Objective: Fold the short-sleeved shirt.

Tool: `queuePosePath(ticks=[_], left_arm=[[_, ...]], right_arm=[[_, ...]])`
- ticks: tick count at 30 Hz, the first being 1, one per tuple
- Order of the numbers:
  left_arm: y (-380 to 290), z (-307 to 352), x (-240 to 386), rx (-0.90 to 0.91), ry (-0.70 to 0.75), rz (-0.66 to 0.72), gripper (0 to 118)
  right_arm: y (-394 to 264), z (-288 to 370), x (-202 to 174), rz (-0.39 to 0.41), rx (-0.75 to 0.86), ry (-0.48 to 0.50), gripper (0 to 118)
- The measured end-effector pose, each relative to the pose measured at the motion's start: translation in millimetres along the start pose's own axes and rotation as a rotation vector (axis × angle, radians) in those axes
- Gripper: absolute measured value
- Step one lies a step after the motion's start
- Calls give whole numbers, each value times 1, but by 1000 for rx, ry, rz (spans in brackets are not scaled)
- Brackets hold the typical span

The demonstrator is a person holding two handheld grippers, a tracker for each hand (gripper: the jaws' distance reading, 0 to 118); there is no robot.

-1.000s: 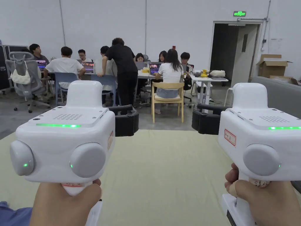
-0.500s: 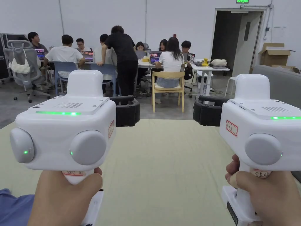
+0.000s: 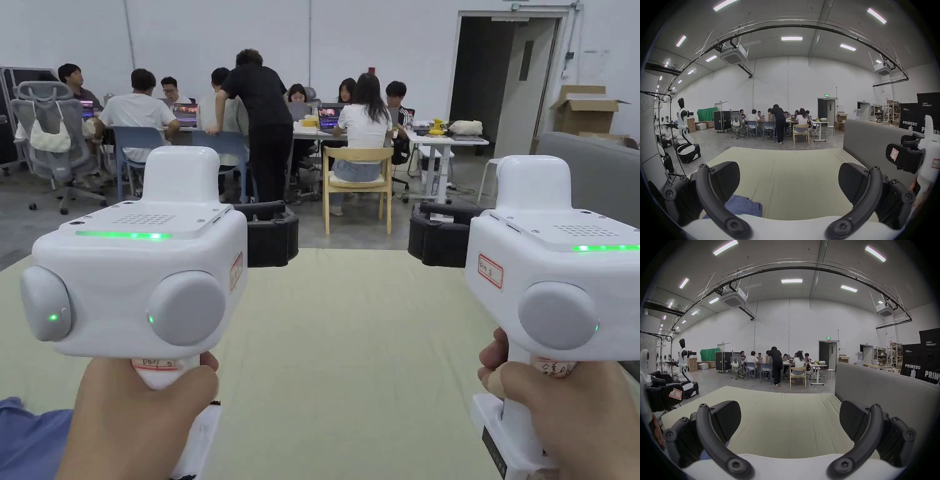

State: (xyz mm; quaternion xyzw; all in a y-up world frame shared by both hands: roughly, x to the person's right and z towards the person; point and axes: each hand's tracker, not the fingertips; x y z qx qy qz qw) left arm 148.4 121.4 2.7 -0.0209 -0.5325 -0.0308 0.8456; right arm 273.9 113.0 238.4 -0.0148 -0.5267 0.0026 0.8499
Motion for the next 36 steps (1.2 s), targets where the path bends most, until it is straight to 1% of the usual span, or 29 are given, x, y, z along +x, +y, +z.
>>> queuePosePath(ticks=[3,7,13,16,17,18,19,20,21,22,23,25,27,28,29,30,31,33,36], left_arm=[[1,2,2,11,15,-10,118],[2,2,3,17,7,-11,118],[-3,3,3,38,-5,8,118],[-5,5,5,22,17,-5,118],[-9,8,3,36,-15,-4,118],[-10,12,3,57,-61,4,115],[-11,11,5,52,-56,-17,57],[-11,5,9,10,-40,-47,0],[-14,2,9,-12,5,-57,0],[-17,-2,6,-39,-71,-29,0],[-20,-6,1,-68,-105,-3,0],[-25,-12,-9,-111,-97,25,0],[-31,-15,-27,-142,-101,37,0],[-35,-14,-39,-153,-74,54,0],[-39,-14,-52,-168,-21,69,0],[-44,-12,-66,-178,23,75,0],[-48,-11,-83,-196,63,76,0],[-57,-5,-116,-234,144,78,0],[-74,3,-163,-298,272,83,0]], right_arm=[[-1,1,-1,9,3,-2,118],[-1,1,1,2,8,-9,118],[1,2,8,-44,4,-22,118],[0,2,9,-59,-6,-32,118],[-1,3,9,-56,-12,-31,117],[-2,6,8,-37,-2,-27,101],[-3,5,6,3,8,-53,30],[-6,2,4,32,-19,-100,2],[-9,2,2,-2,-7,-65,2],[-12,1,4,-9,-23,-17,2],[-14,-1,3,-22,-56,23,2],[-19,-3,-3,-18,-62,11,2],[-25,-9,-11,16,-64,-1,2],[-27,-14,-22,31,-68,-6,2],[-29,-20,-35,41,-83,15,2],[-32,-27,-48,43,-104,61,2],[-35,-35,-67,31,-130,129,2],[-43,-46,-113,33,-169,259,2],[-59,-53,-185,64,-193,441,2]])
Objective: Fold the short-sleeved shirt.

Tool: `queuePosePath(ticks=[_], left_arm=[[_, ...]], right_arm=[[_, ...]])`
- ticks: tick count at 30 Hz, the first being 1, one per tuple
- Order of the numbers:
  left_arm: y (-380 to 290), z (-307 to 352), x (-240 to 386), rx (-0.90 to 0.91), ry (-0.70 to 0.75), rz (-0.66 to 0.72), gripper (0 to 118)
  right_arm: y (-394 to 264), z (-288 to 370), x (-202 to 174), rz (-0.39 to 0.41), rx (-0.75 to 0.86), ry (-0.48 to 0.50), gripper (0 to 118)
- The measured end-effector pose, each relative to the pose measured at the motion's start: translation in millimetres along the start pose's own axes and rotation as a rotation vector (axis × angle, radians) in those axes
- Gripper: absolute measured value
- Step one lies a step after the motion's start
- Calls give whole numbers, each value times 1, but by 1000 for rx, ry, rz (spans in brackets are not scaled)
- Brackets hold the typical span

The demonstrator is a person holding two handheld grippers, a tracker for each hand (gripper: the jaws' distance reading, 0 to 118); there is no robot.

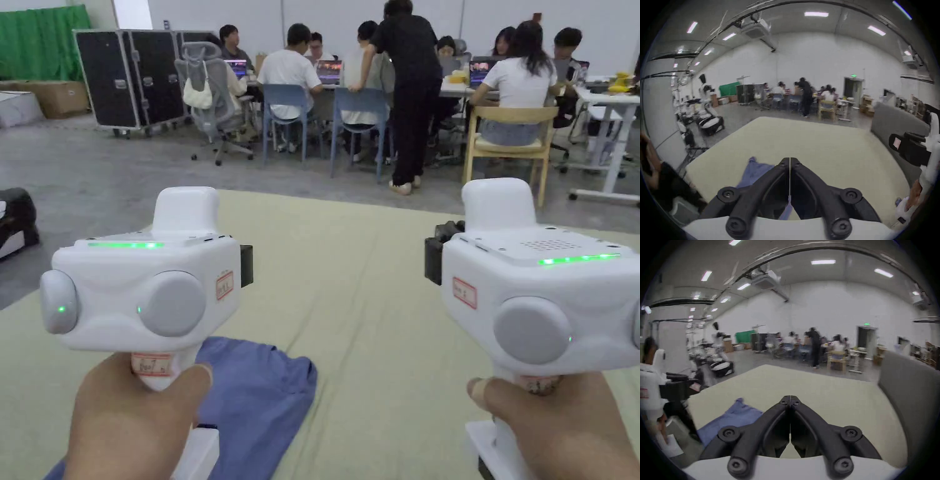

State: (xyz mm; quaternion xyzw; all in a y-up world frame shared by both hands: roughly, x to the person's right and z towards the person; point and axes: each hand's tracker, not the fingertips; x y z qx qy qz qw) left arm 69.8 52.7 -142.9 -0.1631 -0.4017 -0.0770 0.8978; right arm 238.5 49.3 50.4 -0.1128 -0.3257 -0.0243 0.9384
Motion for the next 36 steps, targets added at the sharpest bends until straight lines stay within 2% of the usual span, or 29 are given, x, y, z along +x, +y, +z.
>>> queuePosePath(ticks=[4,6,8,12,17,21,22,23,24,25,26,28,30,33,34,35,36], left_arm=[[-20,-16,-44,-84,112,1,0],[-29,-30,-56,-107,118,9,0],[-39,-53,-59,-144,117,-3,0],[-68,-123,-44,-263,38,-11,0],[-138,-232,-2,-501,-102,-44,0],[-191,-287,11,-646,-108,7,0],[-200,-298,11,-671,-106,21,7],[-205,-307,12,-683,-99,9,45],[-210,-309,13,-668,-88,-7,101],[-216,-316,12,-668,-86,-8,118],[-217,-316,8,-702,-86,5,118],[-214,-325,4,-661,-91,32,118],[-217,-333,6,-672,-86,11,118],[-234,-347,17,-735,1,-147,116],[-241,-350,16,-745,26,-176,108],[-244,-347,8,-729,-4,-133,95],[-239,-339,-1,-700,-89,-8,52]], right_arm=[[-15,-37,-67,-17,-61,227,2],[-22,-48,-82,-15,-84,265,2],[-29,-59,-85,-2,-89,255,2],[-42,-76,-68,15,-142,221,2],[-66,-99,-38,23,-226,150,2],[-87,-117,-22,19,-289,124,2],[-92,-120,-19,17,-304,117,2],[-96,-125,-17,15,-315,117,2],[-99,-129,-15,15,-324,118,2],[-102,-134,-14,14,-335,118,2],[-106,-137,-14,15,-342,113,2],[-111,-142,-12,14,-357,119,2],[-114,-145,-12,11,-367,121,2],[-120,-147,-9,5,-378,123,3],[-121,-146,-8,6,-382,121,2],[-122,-144,-7,9,-385,117,2],[-123,-141,-4,12,-386,112,3]])
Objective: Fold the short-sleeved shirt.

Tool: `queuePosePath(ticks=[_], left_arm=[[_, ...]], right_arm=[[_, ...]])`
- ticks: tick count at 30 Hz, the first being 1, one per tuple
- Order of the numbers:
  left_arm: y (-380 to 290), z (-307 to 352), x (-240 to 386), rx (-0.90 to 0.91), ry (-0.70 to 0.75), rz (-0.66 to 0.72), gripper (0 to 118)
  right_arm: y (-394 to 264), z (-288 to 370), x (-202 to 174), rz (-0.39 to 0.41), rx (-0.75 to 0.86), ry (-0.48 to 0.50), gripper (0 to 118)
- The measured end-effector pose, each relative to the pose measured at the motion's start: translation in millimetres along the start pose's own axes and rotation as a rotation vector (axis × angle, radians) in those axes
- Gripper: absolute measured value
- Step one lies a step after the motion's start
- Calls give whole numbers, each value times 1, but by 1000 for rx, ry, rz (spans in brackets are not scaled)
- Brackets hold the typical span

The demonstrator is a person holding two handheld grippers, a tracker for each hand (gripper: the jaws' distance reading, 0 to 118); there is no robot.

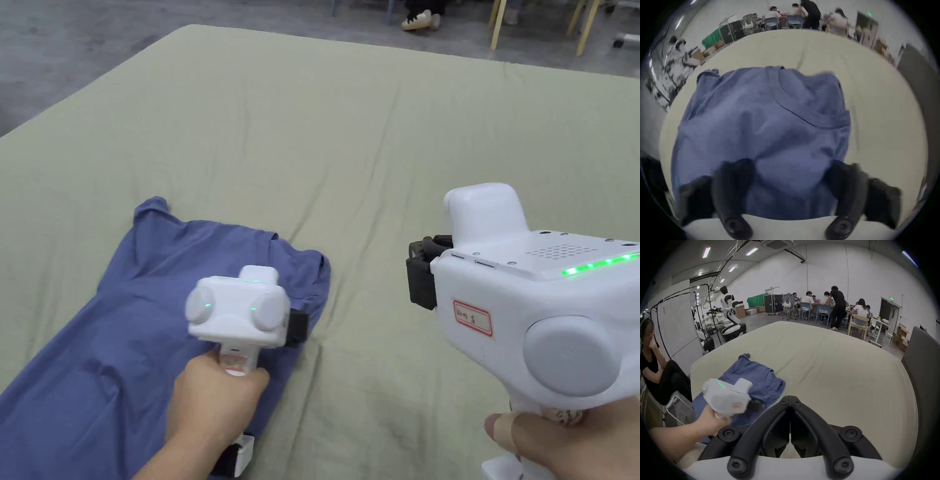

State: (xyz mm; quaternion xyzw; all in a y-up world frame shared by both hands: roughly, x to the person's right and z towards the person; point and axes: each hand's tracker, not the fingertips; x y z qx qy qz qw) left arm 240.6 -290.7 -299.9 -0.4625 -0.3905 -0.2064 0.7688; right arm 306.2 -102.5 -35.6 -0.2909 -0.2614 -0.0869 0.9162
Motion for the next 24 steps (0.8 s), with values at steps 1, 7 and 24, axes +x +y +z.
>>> queuePosePath(ticks=[1,7,24], left_arm=[[4,14,-7,43,26,63,0],[42,109,-57,252,-55,373,0],[92,341,231,637,-322,-92,0]], right_arm=[[-2,4,4,0,-1,-5,2],[-3,41,36,-85,53,-62,2],[-12,301,152,-205,316,-506,2]])
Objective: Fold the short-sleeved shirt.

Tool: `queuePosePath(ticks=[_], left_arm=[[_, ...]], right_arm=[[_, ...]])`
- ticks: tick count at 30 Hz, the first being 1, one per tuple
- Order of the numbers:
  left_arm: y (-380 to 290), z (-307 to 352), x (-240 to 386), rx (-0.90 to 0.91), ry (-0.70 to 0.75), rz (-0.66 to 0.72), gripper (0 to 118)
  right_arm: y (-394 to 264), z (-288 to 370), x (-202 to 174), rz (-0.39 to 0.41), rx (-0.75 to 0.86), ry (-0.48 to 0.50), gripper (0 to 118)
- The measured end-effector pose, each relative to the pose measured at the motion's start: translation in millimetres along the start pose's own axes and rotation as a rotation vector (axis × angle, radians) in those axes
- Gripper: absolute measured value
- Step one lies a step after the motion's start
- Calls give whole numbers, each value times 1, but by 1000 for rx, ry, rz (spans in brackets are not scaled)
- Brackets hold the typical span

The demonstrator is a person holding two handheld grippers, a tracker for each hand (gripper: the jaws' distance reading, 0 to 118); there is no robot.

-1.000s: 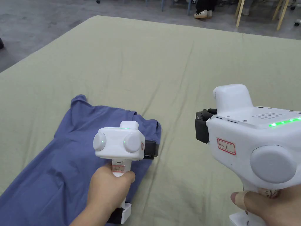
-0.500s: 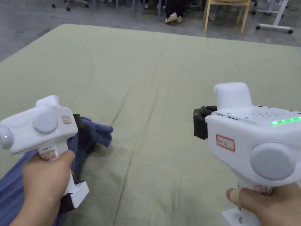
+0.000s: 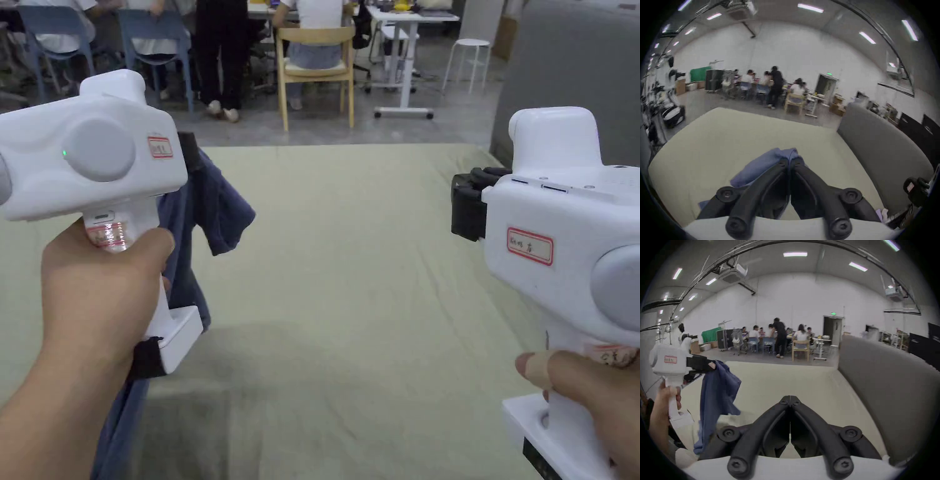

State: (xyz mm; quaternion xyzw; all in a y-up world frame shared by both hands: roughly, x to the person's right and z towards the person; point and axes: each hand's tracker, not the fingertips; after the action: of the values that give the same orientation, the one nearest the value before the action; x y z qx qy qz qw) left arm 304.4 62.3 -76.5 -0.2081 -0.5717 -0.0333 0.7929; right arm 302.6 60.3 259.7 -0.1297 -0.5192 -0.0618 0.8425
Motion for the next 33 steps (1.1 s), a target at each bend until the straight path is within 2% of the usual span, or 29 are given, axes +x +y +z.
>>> queuePosePath(ticks=[2,6,13,14,15,16,17,18,19,22,25,28,29,30,31,32,33], left_arm=[[-6,-12,42,-28,-93,-6,0],[-45,-39,116,-158,-188,-39,0],[-185,-92,202,-500,-315,-72,0],[-211,-101,211,-581,-354,-111,0],[-230,-110,215,-663,-378,-91,0],[-249,-118,218,-731,-387,-58,10],[-260,-121,214,-759,-380,-3,53],[-264,-121,210,-754,-377,33,104],[-261,-119,205,-717,-419,57,118],[-220,-107,188,-528,-426,70,118],[-151,-66,141,-423,-434,79,118],[-109,-19,84,-287,-317,47,116],[-103,-2,62,-240,-247,37,105],[-100,11,43,-205,-188,33,80],[-100,25,21,-176,-138,39,21],[-106,39,4,-163,-79,48,1],[-115,47,-15,-179,-13,62,1]], right_arm=[[2,24,26,-7,15,-60,2],[0,61,67,-28,33,-158,2],[-21,86,100,-66,10,-213,2],[-24,83,102,-72,3,-211,2],[-27,81,102,-74,-6,-203,2],[-30,80,102,-73,-19,-191,2],[-32,78,100,-67,-29,-178,2],[-35,76,99,-60,-35,-172,2],[-37,74,97,-47,-40,-167,2],[-39,69,92,-24,-39,-152,2],[-37,59,85,-48,-31,-118,2],[-39,46,76,-92,-20,-66,2],[-41,40,71,-101,-19,-52,2],[-44,34,66,-106,-21,-39,2],[-47,27,59,-110,-27,-22,2],[-51,18,53,-112,-37,-6,2],[-57,10,45,-112,-53,8,2]])
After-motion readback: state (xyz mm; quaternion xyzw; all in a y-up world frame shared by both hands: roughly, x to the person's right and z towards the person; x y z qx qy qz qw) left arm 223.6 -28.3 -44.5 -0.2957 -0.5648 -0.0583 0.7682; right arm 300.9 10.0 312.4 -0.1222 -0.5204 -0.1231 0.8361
